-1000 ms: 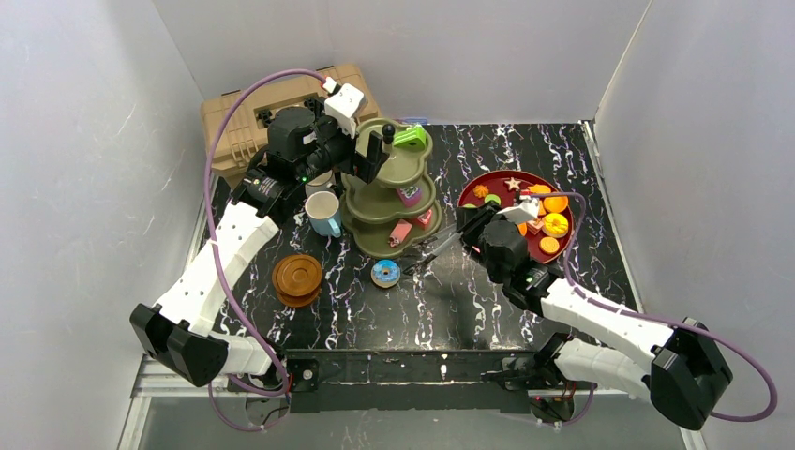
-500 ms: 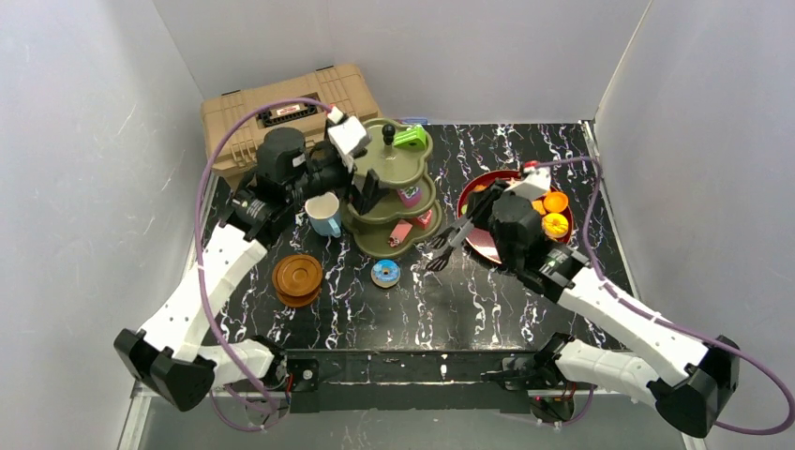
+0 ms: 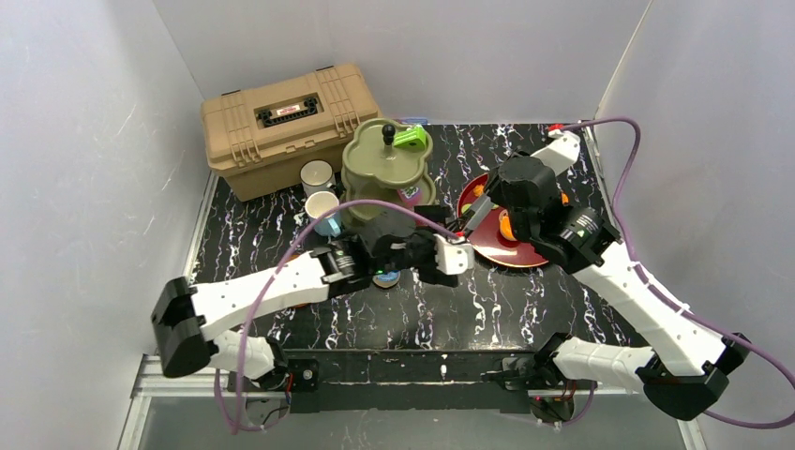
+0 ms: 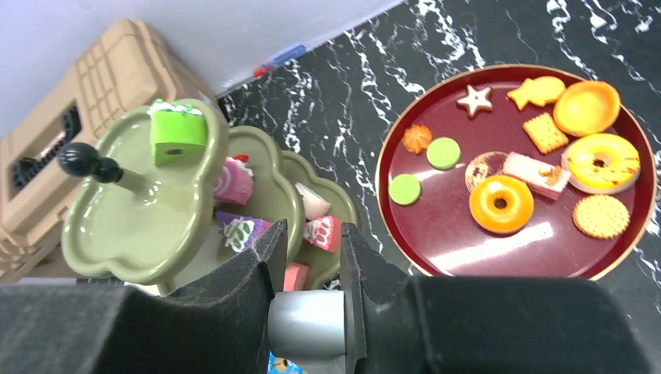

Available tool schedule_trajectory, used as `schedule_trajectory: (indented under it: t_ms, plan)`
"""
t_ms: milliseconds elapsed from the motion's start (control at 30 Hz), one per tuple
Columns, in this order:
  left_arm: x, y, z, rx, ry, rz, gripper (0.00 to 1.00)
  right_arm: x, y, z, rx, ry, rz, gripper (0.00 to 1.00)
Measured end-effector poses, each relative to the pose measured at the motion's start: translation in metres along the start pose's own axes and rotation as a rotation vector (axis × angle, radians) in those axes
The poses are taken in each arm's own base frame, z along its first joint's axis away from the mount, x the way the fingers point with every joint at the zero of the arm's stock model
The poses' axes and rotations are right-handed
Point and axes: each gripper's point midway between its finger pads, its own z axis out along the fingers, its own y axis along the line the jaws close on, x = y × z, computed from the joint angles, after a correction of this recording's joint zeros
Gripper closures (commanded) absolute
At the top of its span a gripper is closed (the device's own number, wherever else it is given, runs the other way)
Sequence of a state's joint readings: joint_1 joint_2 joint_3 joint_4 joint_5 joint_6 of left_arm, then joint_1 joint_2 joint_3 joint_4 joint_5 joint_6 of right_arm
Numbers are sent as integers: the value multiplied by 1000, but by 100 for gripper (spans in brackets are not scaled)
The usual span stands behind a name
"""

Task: Serve the afternoon tea
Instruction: Adjust the clamp.

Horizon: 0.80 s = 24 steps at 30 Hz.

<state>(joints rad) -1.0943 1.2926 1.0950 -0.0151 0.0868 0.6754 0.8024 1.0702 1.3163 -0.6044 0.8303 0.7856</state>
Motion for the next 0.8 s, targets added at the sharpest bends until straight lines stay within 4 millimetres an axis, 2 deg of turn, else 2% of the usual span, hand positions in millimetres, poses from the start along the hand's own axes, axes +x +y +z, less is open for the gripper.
schedule_trajectory:
  t_ms: [133,267,533,800]
  plan:
    - [12,12,34,-100,55,72,2,6,-5,2,46,28,0,99]
    - [10,29,49,-169,73,70,2,2,-8,-1,66,21,21,99]
    - [-42,69,44,-301,-51,-89,5,-7,-7,-4,64,0,83,99]
    - [-38,60,48,-281,-46,-163,9,-9,-3,-4,53,-7,115,99]
